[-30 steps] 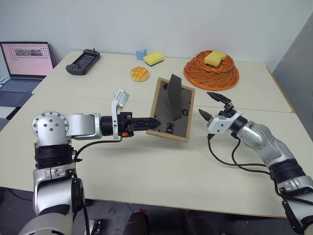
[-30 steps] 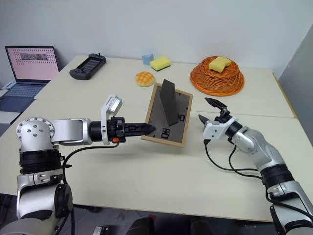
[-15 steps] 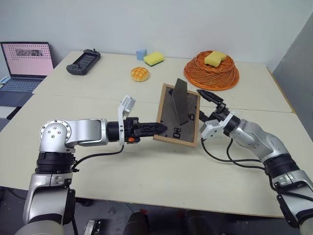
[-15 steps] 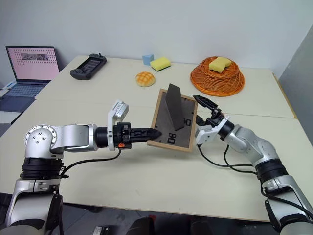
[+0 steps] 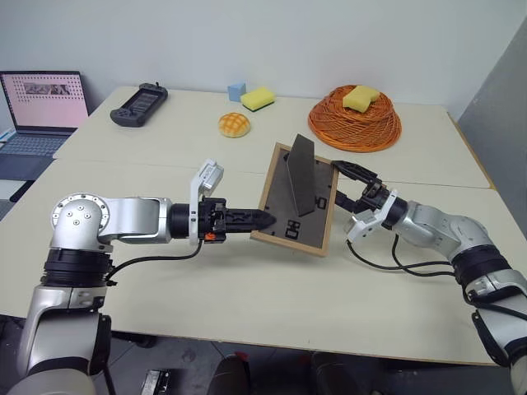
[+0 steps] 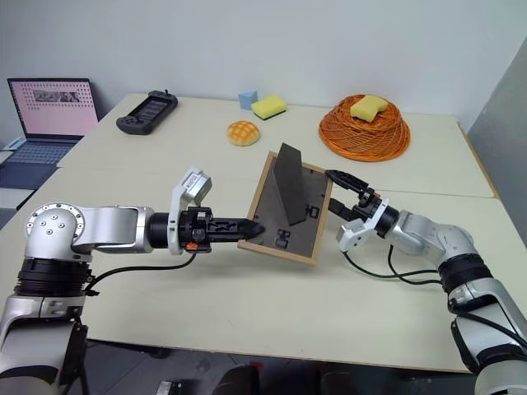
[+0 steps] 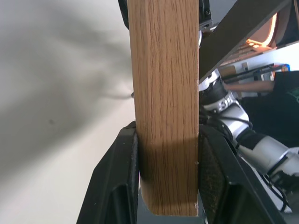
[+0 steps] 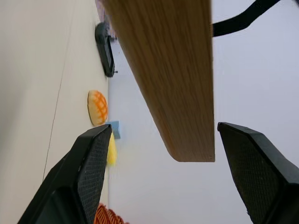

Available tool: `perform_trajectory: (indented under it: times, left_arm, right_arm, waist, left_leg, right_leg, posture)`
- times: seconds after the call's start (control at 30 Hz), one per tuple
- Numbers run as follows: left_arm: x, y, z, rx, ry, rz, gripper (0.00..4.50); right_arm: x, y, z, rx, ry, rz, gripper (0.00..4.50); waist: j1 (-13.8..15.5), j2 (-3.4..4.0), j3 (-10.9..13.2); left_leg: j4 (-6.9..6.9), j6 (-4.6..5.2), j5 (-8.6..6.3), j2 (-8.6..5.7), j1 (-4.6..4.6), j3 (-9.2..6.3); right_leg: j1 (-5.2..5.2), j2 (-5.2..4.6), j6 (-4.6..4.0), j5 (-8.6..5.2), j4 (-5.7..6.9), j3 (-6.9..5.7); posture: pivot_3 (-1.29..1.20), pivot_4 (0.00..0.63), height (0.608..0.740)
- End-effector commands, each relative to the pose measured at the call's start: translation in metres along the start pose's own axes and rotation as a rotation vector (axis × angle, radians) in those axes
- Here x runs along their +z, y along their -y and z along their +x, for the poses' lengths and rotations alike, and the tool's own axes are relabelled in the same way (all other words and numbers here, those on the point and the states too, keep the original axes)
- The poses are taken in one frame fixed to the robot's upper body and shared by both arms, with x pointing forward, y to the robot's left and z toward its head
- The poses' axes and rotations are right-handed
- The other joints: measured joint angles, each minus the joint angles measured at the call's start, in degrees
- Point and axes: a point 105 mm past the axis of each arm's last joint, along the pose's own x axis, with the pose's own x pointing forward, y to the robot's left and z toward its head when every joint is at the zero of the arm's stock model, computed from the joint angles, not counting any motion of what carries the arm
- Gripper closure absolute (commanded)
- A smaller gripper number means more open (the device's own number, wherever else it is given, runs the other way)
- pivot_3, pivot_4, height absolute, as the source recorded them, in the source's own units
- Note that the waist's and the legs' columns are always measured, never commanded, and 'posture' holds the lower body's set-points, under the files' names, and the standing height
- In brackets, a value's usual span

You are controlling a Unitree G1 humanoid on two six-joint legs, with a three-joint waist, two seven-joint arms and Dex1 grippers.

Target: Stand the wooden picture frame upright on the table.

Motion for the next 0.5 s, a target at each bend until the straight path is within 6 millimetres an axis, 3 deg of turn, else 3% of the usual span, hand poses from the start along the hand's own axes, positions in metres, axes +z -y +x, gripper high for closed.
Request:
perform_trajectory:
  times: [0.03,0.5]
  left_arm:
    - [0.003,0.017,-0.005,-0.078,-0.002,0.034,3.19]
    - [0.003,0.017,-0.005,-0.087,-0.015,0.026,3.19]
  right_arm:
    - [0.004,0.02,0.002,-0.06,0.067,-0.05,0.65]
    - [0.032,0.028,0.005,-0.084,0.213,-0.084,0.65]
  waist:
    - [0.0,0.0,0.0]
    - [0.0,0.0,0.0]
  left_leg:
    - [0.01,0.0,0.0,0.0,0.0,0.0]
    - [0.09,0.03,-0.02,-0.01,-0.01,-0.04]
  right_leg:
    - [0.01,0.0,0.0,0.0,0.0,0.0]
    - [0.02,0.0,0.0,0.0,0.03,0.0]
  posture:
    - [0.0,0.15,0.74]
    - [0.0,0.15,0.74]
